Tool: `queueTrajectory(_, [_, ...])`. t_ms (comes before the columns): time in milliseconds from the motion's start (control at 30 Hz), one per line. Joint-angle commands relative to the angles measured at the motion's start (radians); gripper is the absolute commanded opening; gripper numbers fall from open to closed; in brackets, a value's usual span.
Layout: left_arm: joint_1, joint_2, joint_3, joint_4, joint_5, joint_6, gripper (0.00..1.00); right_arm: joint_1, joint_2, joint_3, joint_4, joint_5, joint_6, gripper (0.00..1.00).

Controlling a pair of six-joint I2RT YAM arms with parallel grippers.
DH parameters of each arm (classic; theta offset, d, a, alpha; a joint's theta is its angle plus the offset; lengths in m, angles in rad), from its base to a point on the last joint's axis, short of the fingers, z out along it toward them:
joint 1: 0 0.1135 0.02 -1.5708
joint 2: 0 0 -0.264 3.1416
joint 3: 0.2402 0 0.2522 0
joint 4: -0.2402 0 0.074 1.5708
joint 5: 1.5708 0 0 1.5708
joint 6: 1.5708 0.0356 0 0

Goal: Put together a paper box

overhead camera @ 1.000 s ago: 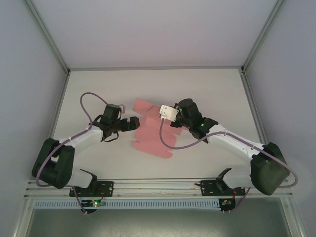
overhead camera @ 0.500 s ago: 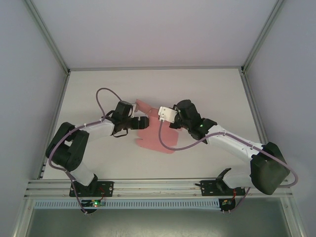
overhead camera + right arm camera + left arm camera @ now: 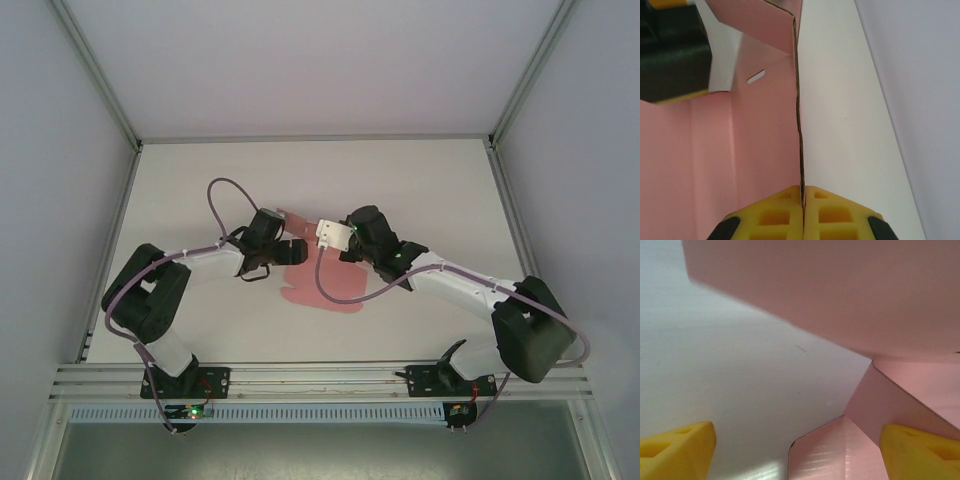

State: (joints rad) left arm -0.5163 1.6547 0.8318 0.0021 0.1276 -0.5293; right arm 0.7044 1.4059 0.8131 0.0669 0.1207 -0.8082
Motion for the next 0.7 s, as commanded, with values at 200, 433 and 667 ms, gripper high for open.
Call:
queueTrajectory(200, [-0.014,-0.057,-0.057,-0.091,-0.131,-0.083,0.81,0.163,0.076,-0.129,0.129,0.221,-0.050,0.00])
queueTrajectory(433, [-0.014,-0.090,-0.072,-0.102,-0.117,-0.073,0.80,0.132,0.095,-0.091,0.139,0.286,-0.073,0.00])
queueTrajectory(667, [-0.014,-0.235,-0.128,-0.129,-0.120,-0.090,0.82,0.099,0.055,-0.032,0.150,0.247,-0.132,0.00])
